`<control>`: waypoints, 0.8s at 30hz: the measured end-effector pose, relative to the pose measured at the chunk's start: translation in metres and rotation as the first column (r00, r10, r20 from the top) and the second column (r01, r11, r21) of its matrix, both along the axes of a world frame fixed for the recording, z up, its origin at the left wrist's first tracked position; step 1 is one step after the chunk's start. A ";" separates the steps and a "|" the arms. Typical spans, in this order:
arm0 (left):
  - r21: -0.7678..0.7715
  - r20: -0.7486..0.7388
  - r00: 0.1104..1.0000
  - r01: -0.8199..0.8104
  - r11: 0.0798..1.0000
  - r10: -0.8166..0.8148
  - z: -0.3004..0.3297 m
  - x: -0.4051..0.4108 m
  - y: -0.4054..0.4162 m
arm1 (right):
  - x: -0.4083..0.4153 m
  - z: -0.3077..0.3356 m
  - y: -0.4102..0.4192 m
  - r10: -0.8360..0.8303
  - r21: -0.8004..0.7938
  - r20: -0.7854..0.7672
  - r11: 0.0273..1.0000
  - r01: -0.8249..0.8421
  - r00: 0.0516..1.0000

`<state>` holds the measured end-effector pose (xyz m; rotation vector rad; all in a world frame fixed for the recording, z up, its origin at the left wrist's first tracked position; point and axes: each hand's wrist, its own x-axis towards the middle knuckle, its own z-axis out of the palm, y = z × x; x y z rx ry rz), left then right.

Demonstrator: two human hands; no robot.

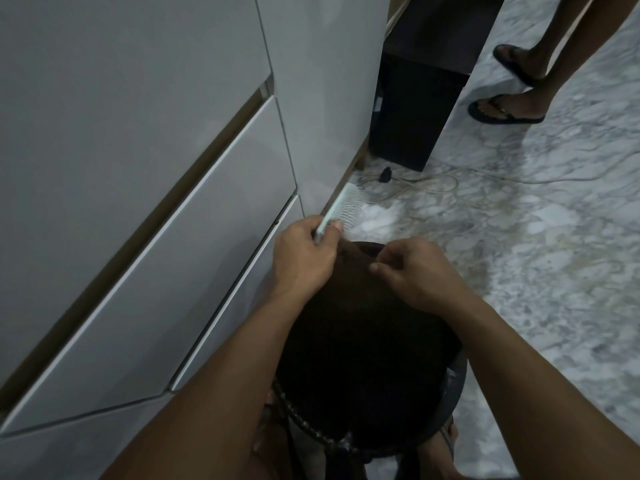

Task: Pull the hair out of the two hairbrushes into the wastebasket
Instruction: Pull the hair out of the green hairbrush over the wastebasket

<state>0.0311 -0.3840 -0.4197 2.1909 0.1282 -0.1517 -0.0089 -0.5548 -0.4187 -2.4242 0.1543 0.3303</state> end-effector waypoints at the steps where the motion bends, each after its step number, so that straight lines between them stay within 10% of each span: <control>1: 0.001 0.008 1.000 -0.008 1.000 0.008 0.000 0.001 0.001 | 0.000 0.000 -0.002 0.008 -0.030 -0.021 1.000 -0.008 1.000; 8: -0.023 -0.053 0.998 0.034 0.999 -0.035 0.000 -0.003 -0.004 | -0.001 -0.001 -0.003 -0.024 -0.154 -0.130 0.988 0.004 0.991; 16: -0.166 -0.214 0.961 0.139 0.976 -0.174 0.000 -0.005 -0.005 | 0.000 0.002 0.005 -0.032 0.483 -0.201 0.867 0.127 0.979; 24: -0.102 -0.098 0.993 0.058 0.993 -0.068 0.003 -0.005 -0.002 | 0.002 -0.002 0.006 0.088 0.123 -0.114 0.990 -0.074 0.990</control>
